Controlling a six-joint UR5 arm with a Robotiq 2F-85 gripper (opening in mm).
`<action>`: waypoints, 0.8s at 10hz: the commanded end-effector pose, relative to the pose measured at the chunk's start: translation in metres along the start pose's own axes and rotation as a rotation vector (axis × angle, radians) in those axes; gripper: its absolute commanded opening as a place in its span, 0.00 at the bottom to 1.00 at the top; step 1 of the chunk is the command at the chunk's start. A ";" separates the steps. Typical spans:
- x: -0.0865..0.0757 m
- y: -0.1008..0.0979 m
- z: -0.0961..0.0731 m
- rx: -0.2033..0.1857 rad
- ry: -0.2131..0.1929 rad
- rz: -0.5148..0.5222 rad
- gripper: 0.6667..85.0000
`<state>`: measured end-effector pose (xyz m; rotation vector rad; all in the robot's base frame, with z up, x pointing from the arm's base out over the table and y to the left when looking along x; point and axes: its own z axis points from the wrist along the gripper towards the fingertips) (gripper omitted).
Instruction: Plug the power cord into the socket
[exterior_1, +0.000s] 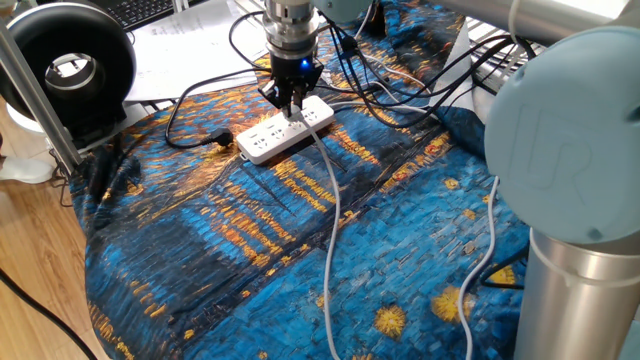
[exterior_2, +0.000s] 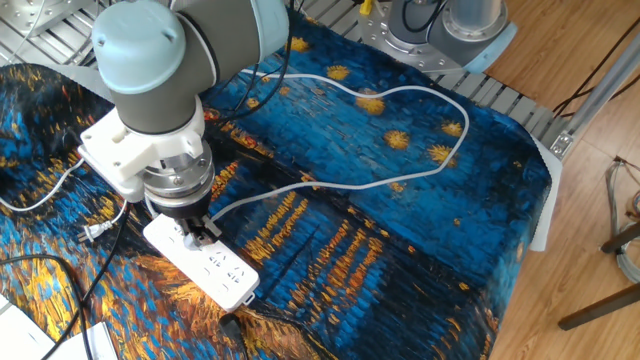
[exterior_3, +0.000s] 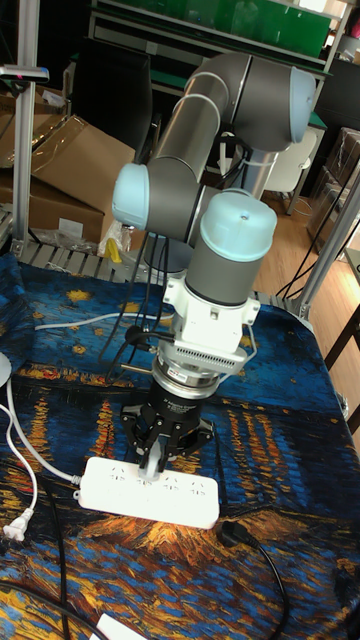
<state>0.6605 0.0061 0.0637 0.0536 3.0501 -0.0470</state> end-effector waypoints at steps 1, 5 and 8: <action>0.006 0.004 0.000 -0.022 0.013 -0.004 0.01; 0.011 0.003 0.001 -0.036 0.021 -0.030 0.01; 0.009 0.003 -0.001 -0.054 0.021 -0.032 0.01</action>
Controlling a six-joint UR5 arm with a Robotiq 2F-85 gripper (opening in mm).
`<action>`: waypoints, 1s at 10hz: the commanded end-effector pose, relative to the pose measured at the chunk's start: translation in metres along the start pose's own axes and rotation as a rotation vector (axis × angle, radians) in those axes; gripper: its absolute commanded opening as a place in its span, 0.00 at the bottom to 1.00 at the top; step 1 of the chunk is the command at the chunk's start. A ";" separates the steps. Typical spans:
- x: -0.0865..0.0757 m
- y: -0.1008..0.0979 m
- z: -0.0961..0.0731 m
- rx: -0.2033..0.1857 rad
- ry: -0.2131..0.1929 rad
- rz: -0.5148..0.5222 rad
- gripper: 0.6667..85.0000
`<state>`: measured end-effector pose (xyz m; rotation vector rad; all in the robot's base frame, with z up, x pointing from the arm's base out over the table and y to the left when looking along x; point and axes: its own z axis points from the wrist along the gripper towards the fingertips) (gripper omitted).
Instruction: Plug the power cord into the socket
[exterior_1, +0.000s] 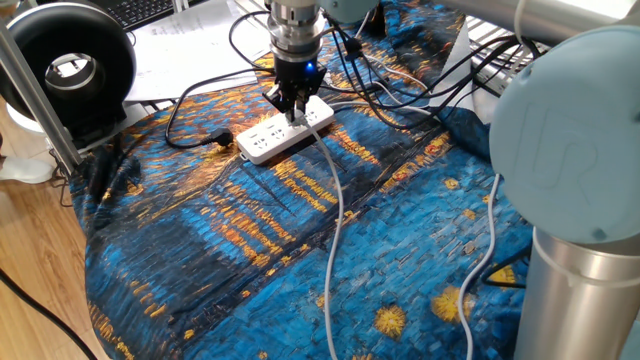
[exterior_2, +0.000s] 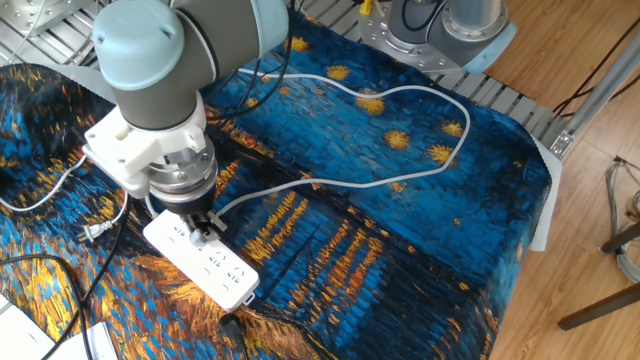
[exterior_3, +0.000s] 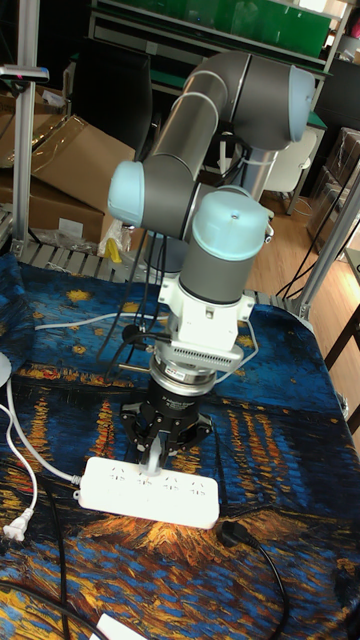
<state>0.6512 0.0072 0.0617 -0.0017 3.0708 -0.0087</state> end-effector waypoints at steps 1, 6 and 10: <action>-0.003 0.001 -0.002 -0.028 0.002 0.003 0.01; -0.002 0.001 -0.003 -0.048 0.010 0.012 0.01; -0.004 -0.003 -0.001 -0.046 0.008 0.006 0.01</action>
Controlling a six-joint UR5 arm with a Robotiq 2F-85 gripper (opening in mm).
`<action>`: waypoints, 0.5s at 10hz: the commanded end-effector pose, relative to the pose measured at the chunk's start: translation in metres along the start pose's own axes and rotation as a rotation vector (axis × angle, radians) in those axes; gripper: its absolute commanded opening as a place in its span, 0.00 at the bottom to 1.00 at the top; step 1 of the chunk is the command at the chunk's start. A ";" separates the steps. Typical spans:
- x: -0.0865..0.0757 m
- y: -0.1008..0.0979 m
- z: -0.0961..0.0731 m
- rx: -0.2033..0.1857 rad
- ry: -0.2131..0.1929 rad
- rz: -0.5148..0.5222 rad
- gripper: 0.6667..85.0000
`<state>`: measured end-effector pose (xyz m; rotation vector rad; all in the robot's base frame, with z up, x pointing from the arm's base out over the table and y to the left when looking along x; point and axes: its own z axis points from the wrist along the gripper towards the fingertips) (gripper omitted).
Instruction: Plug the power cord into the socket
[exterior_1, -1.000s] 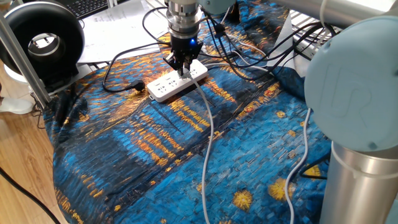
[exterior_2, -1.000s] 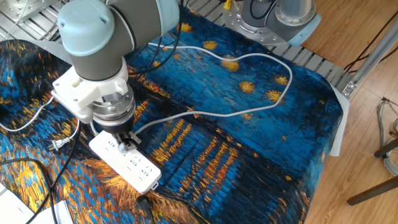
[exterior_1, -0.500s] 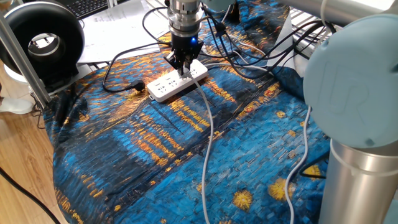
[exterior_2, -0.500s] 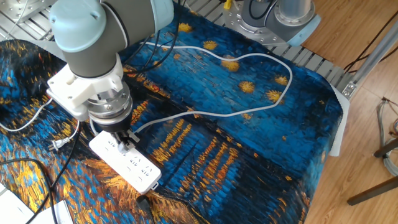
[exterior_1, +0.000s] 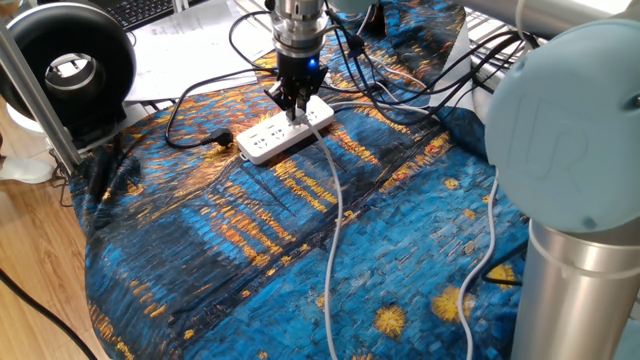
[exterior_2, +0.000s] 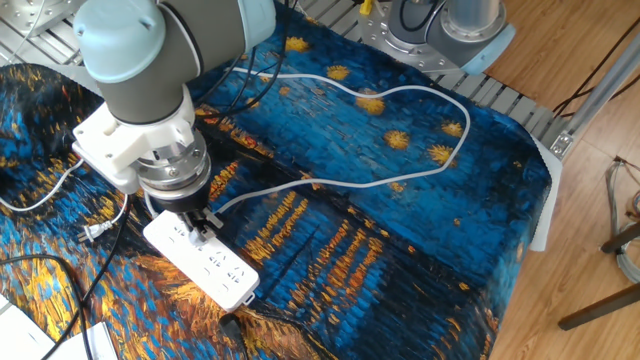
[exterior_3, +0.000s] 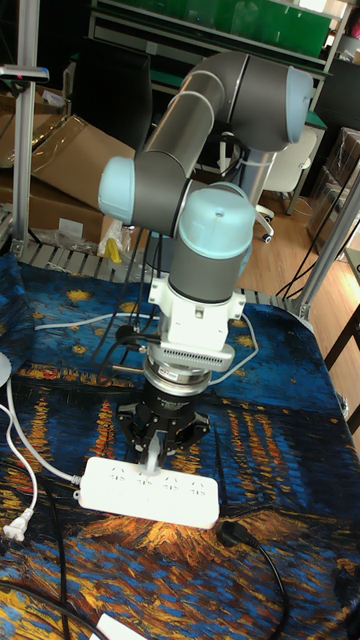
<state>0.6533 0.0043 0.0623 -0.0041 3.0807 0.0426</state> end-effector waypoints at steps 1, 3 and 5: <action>-0.001 0.001 0.000 -0.018 -0.002 0.006 0.01; -0.001 0.003 0.000 -0.022 -0.002 0.013 0.01; 0.000 0.002 0.001 -0.024 -0.004 0.011 0.01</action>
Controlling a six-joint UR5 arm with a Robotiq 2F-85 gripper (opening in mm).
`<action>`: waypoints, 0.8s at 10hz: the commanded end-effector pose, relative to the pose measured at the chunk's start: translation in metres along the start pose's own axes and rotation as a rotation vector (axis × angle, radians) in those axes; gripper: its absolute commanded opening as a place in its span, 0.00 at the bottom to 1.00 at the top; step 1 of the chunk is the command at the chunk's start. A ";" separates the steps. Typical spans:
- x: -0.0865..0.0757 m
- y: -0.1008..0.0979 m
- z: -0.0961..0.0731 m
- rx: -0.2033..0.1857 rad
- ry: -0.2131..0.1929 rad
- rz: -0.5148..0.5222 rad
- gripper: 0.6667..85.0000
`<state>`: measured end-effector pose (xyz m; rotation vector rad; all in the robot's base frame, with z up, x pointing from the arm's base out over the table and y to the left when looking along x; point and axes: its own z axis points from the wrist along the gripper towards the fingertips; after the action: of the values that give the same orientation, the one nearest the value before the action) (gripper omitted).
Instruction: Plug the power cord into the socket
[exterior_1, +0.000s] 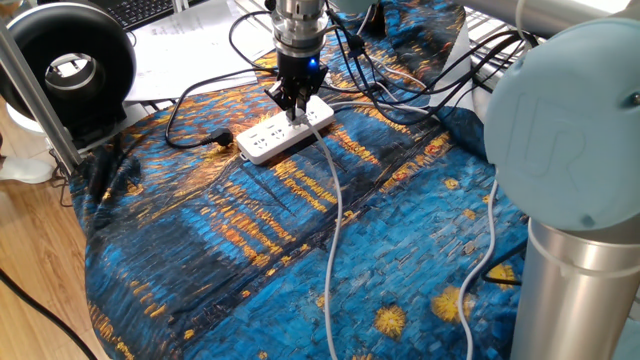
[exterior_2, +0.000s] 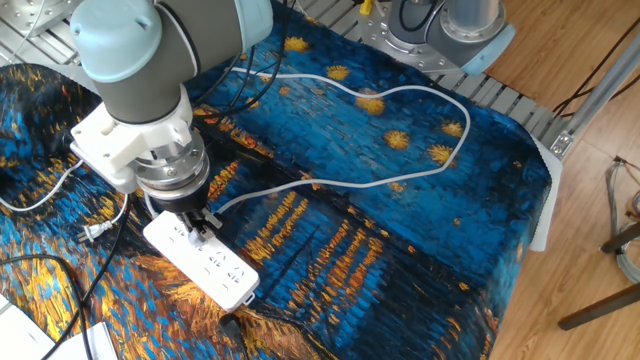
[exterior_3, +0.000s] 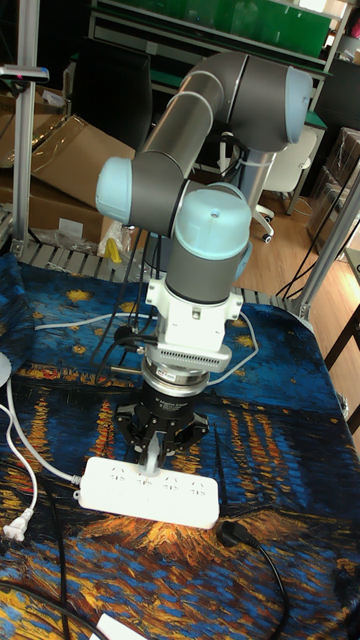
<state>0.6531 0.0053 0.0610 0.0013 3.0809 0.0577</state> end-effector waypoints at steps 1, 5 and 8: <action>0.000 0.000 0.000 -0.013 -0.004 0.004 0.01; -0.001 -0.001 0.001 -0.011 -0.005 0.006 0.01; -0.001 -0.001 0.002 -0.011 -0.005 0.007 0.01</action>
<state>0.6535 0.0033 0.0588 -0.0003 3.0782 0.0583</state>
